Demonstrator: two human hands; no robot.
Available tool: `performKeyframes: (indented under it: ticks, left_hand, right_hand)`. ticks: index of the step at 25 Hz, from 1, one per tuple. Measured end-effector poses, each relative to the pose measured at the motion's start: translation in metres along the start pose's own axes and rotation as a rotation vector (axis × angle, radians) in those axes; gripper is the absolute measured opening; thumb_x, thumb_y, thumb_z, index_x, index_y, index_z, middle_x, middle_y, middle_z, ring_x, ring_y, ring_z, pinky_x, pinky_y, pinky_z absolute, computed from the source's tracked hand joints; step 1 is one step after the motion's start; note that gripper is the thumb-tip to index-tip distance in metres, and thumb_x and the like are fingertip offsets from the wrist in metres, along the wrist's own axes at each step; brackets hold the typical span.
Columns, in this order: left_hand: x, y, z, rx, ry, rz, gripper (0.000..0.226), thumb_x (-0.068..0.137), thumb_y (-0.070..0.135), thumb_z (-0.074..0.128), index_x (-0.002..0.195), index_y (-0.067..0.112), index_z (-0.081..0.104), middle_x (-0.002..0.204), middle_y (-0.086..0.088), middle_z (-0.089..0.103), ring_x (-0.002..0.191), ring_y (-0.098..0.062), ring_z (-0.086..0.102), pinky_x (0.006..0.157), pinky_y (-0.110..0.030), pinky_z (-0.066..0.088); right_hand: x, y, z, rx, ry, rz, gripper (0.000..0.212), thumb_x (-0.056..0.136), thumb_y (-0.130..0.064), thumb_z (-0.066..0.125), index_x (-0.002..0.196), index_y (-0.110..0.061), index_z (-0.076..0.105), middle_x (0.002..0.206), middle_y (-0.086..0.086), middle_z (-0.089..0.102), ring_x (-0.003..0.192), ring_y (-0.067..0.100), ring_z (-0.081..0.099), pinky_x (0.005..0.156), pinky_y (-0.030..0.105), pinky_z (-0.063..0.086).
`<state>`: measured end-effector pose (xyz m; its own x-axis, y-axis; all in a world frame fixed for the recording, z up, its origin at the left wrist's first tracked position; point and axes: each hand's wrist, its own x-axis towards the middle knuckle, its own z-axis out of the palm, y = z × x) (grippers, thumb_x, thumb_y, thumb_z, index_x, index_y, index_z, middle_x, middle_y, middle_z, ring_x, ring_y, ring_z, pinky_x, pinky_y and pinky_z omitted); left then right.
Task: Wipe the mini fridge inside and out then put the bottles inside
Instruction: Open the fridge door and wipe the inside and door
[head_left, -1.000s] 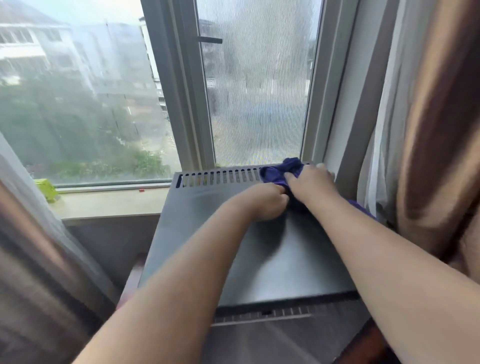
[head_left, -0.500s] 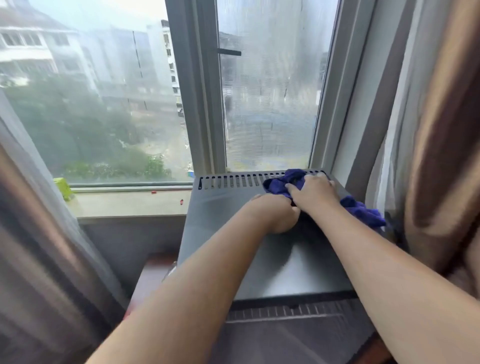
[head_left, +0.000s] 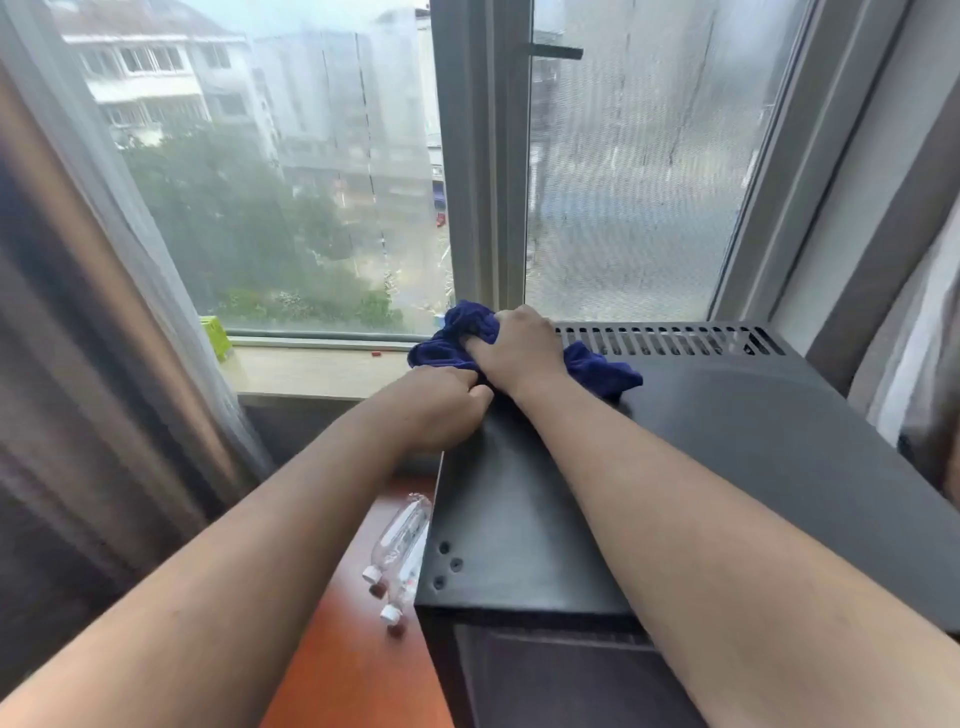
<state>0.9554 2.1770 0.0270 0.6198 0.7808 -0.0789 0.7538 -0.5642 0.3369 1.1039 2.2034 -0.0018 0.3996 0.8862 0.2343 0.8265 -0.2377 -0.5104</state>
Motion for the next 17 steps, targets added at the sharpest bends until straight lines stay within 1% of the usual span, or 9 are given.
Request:
performKeyframes:
  ticks: [2, 3, 5, 7, 9, 12, 14, 17]
  left_hand:
    - [0.014, 0.028, 0.006, -0.027, -0.045, 0.036, 0.031, 0.103, 0.024, 0.038, 0.073, 0.022, 0.045, 0.123, -0.018, 0.064, 0.098, -0.026, 0.047, 0.083, -0.030, 0.033]
    - [0.022, 0.047, 0.012, -0.022, -0.068, 0.062, 0.028, 0.104, 0.025, 0.038, 0.077, 0.021, 0.047, 0.124, -0.018, 0.063, 0.098, -0.027, 0.047, 0.082, -0.030, 0.032]
    - [0.038, 0.096, 0.029, 0.006, -0.123, 0.145, 0.022, 0.104, 0.030, 0.037, 0.092, 0.018, 0.051, 0.129, -0.018, 0.062, 0.109, -0.031, 0.052, 0.085, -0.031, 0.032]
    - [0.050, 0.149, 0.047, 0.004, -0.174, 0.240, 0.026, 0.103, 0.032, 0.037, 0.106, 0.016, 0.057, 0.137, -0.019, 0.058, 0.123, -0.033, 0.051, 0.090, -0.033, 0.034]
    - [0.052, 0.200, 0.063, -0.003, -0.201, 0.340, 0.036, 0.103, 0.033, 0.036, 0.121, 0.013, 0.061, 0.143, -0.019, 0.055, 0.131, -0.035, 0.048, 0.097, -0.036, 0.035]
    - [0.041, 0.250, 0.081, 0.017, -0.222, 0.430, 0.042, 0.104, 0.033, 0.035, 0.132, 0.011, 0.058, 0.149, -0.018, 0.051, 0.138, -0.033, 0.043, 0.111, -0.040, 0.032]
    - [0.035, 0.260, 0.088, 0.059, -0.203, 0.454, 0.044, 0.104, 0.034, 0.035, 0.135, 0.010, 0.055, 0.152, -0.017, 0.049, 0.141, -0.031, 0.042, 0.116, -0.043, 0.027]
    - [0.021, 0.248, 0.089, 0.081, -0.156, 0.470, 0.049, 0.103, 0.036, 0.034, 0.140, 0.012, 0.054, 0.152, -0.016, 0.050, 0.142, -0.031, 0.042, 0.118, -0.044, 0.026]
  right_hand:
    - [-0.001, 0.031, -0.019, 0.004, 0.046, 0.052, 0.050, 0.091, -0.057, 0.060, 0.103, -0.011, 0.073, 0.103, 0.013, 0.058, 0.108, 0.039, 0.060, 0.089, 0.040, 0.048]
    - [-0.001, 0.052, -0.032, -0.004, 0.070, 0.085, 0.049, 0.090, -0.057, 0.060, 0.097, -0.010, 0.072, 0.098, 0.011, 0.054, 0.107, 0.039, 0.059, 0.088, 0.040, 0.047]
    - [-0.006, 0.103, -0.065, -0.027, 0.133, 0.175, 0.045, 0.088, -0.059, 0.061, 0.085, -0.015, 0.064, 0.094, 0.009, 0.054, 0.105, 0.039, 0.061, 0.085, 0.040, 0.047]
    - [-0.020, 0.156, -0.099, -0.029, 0.200, 0.289, 0.044, 0.082, -0.062, 0.061, 0.080, -0.018, 0.059, 0.097, 0.012, 0.065, 0.104, 0.040, 0.063, 0.085, 0.040, 0.050]
    - [-0.044, 0.201, -0.133, -0.036, 0.270, 0.398, 0.047, 0.078, -0.062, 0.059, 0.084, -0.016, 0.067, 0.101, 0.016, 0.070, 0.105, 0.040, 0.064, 0.087, 0.042, 0.054]
    - [-0.078, 0.242, -0.168, -0.027, 0.364, 0.532, 0.051, 0.079, -0.057, 0.061, 0.092, -0.009, 0.075, 0.104, 0.023, 0.071, 0.105, 0.042, 0.065, 0.086, 0.041, 0.053]
    - [-0.092, 0.250, -0.175, -0.021, 0.392, 0.583, 0.049, 0.084, -0.051, 0.065, 0.095, -0.005, 0.076, 0.106, 0.026, 0.071, 0.107, 0.044, 0.064, 0.087, 0.041, 0.052]
    - [-0.098, 0.230, -0.165, -0.146, 0.388, 0.527, 0.042, 0.090, -0.046, 0.067, 0.102, -0.006, 0.073, 0.113, 0.022, 0.067, 0.112, 0.044, 0.060, 0.092, 0.044, 0.050]
